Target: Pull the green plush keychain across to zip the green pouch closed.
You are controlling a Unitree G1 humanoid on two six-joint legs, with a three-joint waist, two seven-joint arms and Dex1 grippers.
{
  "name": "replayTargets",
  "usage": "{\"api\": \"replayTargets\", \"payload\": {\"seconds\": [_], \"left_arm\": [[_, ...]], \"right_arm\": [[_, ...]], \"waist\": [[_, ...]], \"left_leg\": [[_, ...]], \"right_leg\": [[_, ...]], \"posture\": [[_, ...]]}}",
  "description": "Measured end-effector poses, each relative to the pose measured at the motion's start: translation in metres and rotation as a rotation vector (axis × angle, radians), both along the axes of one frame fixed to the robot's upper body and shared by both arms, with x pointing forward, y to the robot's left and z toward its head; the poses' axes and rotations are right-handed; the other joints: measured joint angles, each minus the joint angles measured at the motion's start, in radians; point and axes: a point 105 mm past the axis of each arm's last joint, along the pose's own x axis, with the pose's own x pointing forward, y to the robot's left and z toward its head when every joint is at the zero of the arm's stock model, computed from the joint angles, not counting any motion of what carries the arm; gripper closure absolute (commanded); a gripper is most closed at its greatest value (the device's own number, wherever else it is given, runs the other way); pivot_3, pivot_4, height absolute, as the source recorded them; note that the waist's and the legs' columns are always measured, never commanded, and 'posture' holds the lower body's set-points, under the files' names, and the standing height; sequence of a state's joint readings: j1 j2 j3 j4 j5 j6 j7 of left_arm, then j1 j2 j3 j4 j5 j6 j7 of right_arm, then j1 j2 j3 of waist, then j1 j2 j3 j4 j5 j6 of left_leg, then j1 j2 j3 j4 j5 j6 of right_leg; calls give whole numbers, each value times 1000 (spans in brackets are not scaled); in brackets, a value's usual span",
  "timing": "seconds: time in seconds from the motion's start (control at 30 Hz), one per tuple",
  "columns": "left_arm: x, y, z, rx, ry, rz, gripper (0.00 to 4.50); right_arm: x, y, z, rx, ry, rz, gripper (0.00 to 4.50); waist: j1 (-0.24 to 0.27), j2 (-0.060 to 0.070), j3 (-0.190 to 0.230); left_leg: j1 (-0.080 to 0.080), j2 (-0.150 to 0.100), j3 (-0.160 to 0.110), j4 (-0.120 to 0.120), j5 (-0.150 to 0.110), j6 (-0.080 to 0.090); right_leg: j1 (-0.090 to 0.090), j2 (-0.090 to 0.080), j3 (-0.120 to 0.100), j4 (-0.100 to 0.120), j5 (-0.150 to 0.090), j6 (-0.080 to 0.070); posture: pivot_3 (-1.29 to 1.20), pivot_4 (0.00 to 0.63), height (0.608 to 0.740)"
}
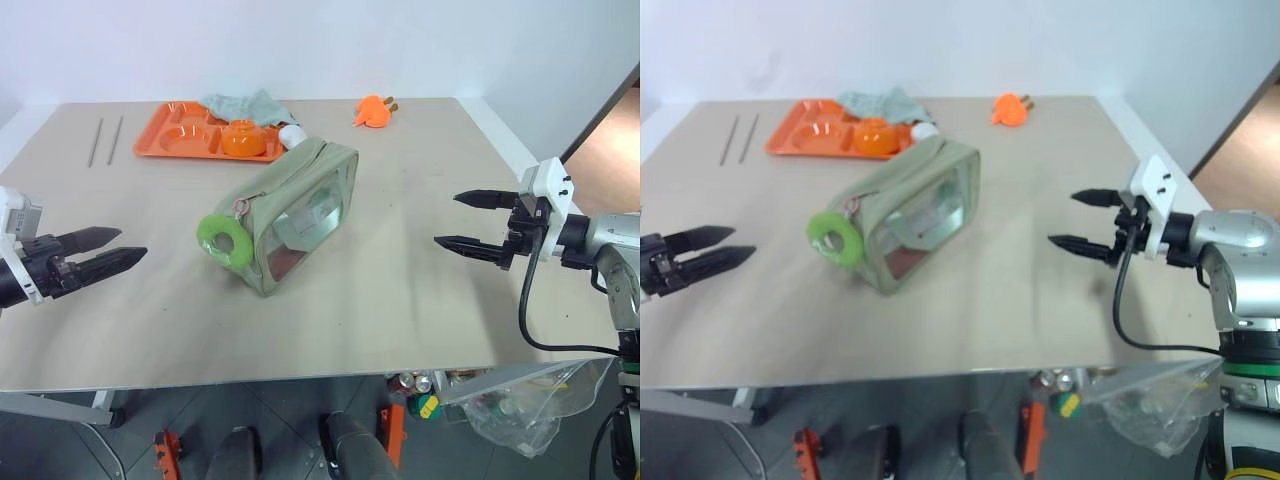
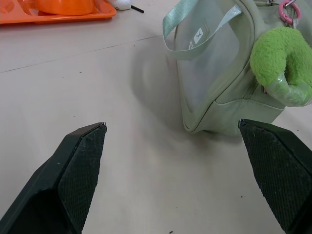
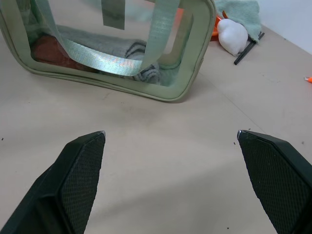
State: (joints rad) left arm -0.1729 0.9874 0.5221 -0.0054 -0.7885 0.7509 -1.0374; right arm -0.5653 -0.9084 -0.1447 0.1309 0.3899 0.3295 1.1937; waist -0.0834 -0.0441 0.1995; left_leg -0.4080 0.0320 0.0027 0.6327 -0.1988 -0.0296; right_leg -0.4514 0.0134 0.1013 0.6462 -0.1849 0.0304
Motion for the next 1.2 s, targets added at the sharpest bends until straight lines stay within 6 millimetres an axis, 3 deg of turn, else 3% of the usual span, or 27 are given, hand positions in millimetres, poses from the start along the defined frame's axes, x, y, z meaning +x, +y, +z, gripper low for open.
{"api": "replayTargets", "payload": {"seconds": [0.13, 0.3, 0.47, 0.5, 0.73, 0.9, 1.2], "left_arm": [[2, -1, 4, 0, -20, 4, 14], [12, -12, 36, -25, -139, -24, 14], [14, -47, 82, -33, -289, -165, 14], [12, -66, 88, -4, -309, -250, 14], [1, -108, 99, 48, -346, -455, 14], [-3, -125, 92, 35, -335, -531, 14], [-4, -127, 78, 8, -302, -510, 14]], "right_arm": [[4, 7, 4, -38, -24, 16, 0], [12, 29, 15, -158, -107, 78, 0], [18, 64, 53, -248, -263, 201, 0], [18, 81, 69, -305, -335, 270, 0], [23, 139, 75, -544, -446, 523, 0], [33, 166, 59, -622, -438, 633, 0], [51, 186, 47, -676, -443, 653, 0]], "waist": [[-1, 0, 0], [-1, 0, 0], [-1, 0, 0], [-3, 0, 0], [-7, 0, 0], [-8, 0, 0], [-8, 0, 0]], "left_leg": [[0, 0, 1, 1, 0, 0], [0, 0, 0, 2, 0, 0], [-1, -1, 1, 2, 0, 0], [0, 0, 0, 0, 0, -1], [-2, 0, -2, -1, -1, -1], [-3, 0, -2, 1, -1, 0], [-4, 0, -4, 2, -1, 0]], "right_leg": [[-1, 0, 0, 0, 0, 0], [0, 0, 0, 1, 0, 0], [0, 0, 1, 1, 2, 2], [0, 0, 0, 1, 3, 5], [-2, 1, -1, 3, 1, 5], [-2, 0, -1, 3, 1, 6], [-2, 0, -3, 4, 2, 5]], "posture": [[0, 150, 740], [0, 150, 740], [0, 150, 740], [0, 150, 740], [0, 150, 740], [0, 150, 740], [0, 150, 740]]}}
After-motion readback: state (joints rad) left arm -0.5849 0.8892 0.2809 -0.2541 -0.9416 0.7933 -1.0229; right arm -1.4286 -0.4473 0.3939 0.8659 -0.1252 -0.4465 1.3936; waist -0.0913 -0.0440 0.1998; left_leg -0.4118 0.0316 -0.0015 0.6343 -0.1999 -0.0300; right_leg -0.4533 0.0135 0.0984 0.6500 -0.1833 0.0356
